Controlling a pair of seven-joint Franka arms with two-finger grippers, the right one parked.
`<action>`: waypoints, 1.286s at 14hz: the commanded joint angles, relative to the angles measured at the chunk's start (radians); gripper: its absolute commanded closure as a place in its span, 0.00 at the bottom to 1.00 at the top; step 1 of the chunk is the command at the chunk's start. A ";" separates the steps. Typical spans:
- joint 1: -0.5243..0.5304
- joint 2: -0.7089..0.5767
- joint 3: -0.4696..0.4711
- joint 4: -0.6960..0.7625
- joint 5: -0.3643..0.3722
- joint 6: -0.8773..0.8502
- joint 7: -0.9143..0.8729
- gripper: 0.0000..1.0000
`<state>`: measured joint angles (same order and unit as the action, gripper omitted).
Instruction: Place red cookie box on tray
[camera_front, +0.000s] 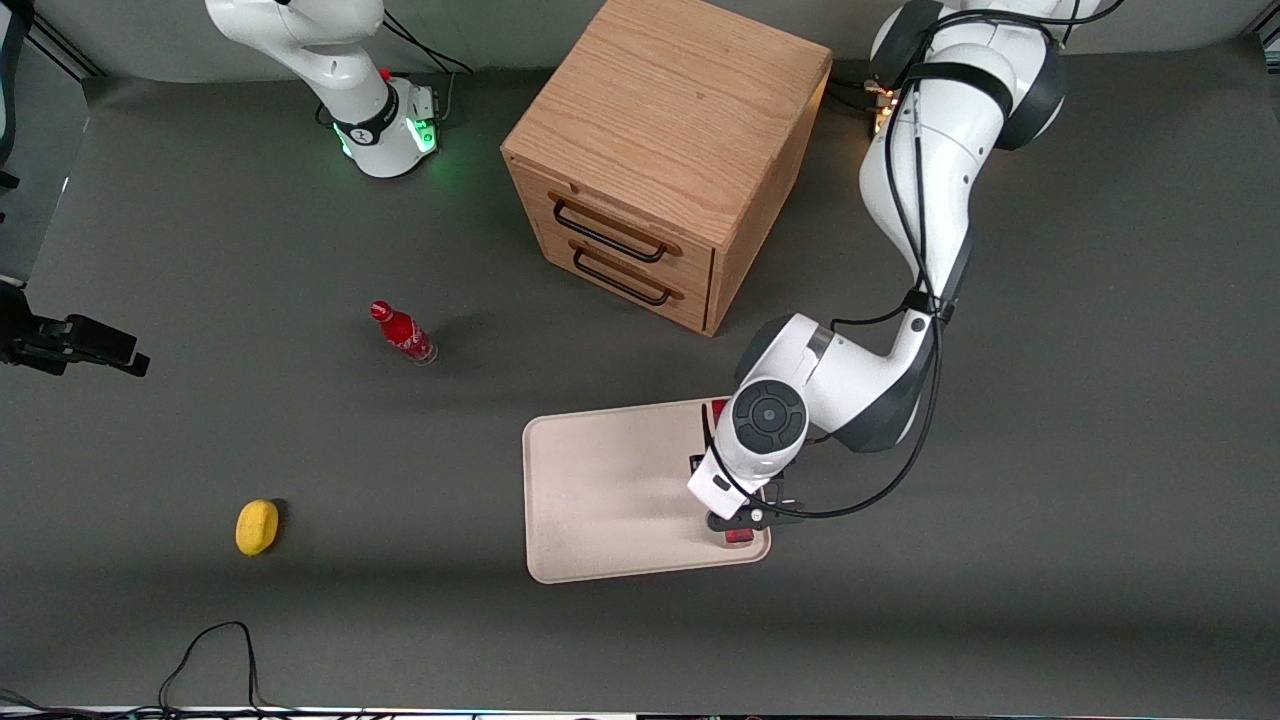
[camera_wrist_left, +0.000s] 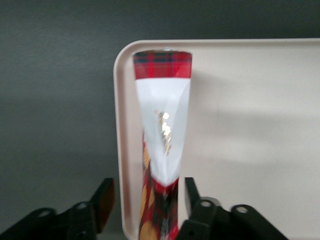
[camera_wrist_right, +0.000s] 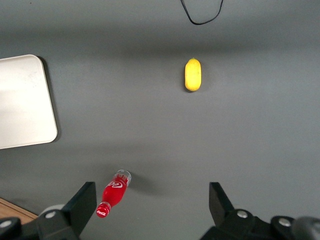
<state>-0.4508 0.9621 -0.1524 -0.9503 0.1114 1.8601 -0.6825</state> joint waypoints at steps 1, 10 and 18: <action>-0.009 -0.127 0.004 -0.008 0.019 -0.151 -0.002 0.00; 0.064 -0.534 -0.001 -0.048 0.008 -0.564 0.133 0.00; 0.394 -0.888 0.004 -0.584 -0.050 -0.346 0.484 0.00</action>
<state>-0.1026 0.2184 -0.1463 -1.2905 0.0797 1.4036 -0.2618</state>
